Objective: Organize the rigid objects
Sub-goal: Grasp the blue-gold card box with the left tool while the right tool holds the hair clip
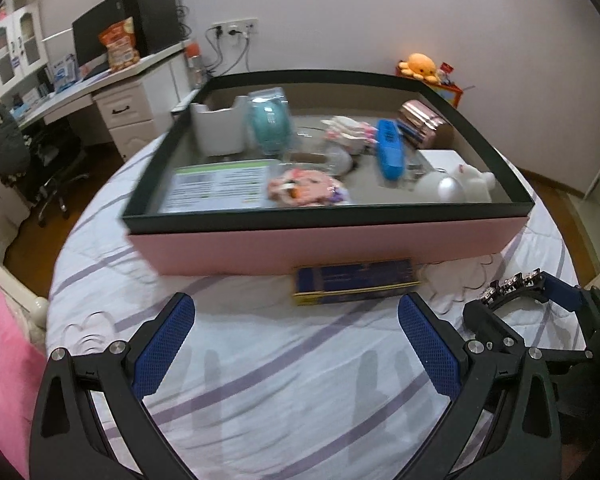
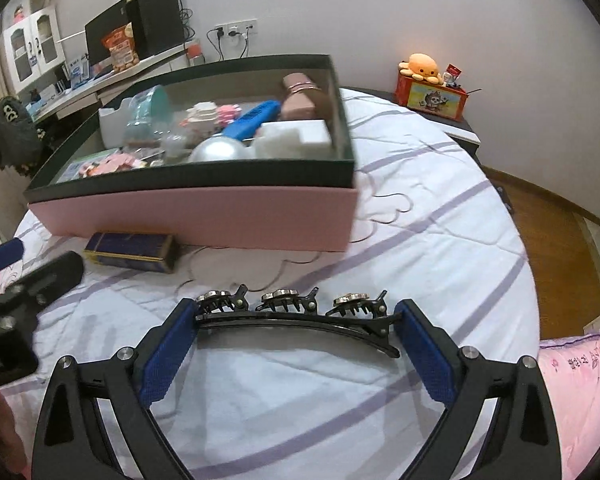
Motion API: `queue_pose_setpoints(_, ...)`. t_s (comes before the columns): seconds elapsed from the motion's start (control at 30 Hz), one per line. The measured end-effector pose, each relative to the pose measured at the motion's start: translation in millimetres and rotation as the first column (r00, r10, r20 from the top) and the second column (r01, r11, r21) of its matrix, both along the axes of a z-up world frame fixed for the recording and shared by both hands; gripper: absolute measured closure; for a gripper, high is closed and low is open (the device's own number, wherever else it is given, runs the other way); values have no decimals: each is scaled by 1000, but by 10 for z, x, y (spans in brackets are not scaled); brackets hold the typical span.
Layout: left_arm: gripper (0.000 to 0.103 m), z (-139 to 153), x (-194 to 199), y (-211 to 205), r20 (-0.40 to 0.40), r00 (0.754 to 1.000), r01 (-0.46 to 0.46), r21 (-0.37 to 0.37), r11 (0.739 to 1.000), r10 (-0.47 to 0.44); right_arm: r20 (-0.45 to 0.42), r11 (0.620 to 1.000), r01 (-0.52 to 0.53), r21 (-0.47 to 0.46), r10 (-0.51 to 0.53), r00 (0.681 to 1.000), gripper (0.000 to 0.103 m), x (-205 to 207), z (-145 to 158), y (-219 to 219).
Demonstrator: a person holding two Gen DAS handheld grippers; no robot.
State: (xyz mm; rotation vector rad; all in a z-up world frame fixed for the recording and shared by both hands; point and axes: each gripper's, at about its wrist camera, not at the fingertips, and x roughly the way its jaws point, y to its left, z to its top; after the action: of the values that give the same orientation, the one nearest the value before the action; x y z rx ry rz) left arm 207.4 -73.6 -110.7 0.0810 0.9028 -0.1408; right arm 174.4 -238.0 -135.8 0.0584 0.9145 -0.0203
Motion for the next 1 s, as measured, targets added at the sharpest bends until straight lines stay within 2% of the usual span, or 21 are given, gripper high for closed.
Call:
queue_pose_setpoints(0.2, 0, -116, 134, -223, -33, 999, 11, 6, 1000, -11, 3, 1000, 0, 14, -1, 1000, 5, 18, -22, -144)
queue_pose_setpoints(0.43, 0, -331, 302, -311, -95, 995, -3, -8, 1000, 2, 0, 1000, -14, -12, 14, 1000, 5, 30, -42, -186)
queue_pose_setpoints(0.53, 1, -348, 316, -329, -89, 996, 0, 0, 1000, 0, 1, 1000, -21, -15, 21, 1000, 5, 16, -38, -179)
queue_pose_setpoints(0.57, 4, -345, 314, -325, -88, 996, 1, -3, 1000, -1, 2, 1000, -22, -13, 22, 1000, 5, 16, -31, -181)
queue_pose_setpoints(0.63, 18, -315, 289, -302, -81, 997, 0, -14, 1000, -2, 4, 1000, -24, -6, 24, 1000, 5, 11, -26, -193)
queue_pose_setpoints(0.73, 20, -276, 253, -201, -82, 997, -5, -44, 999, 1, 8, 1000, -22, -5, 22, 1000, 5, -21, 1, -198)
queue_pose_setpoints(1.0, 20, -94, 28, 86, -40, 999, -27, -65, 997, 25, 42, 999, -34, -7, 35, 999, 5, -125, 182, -112)
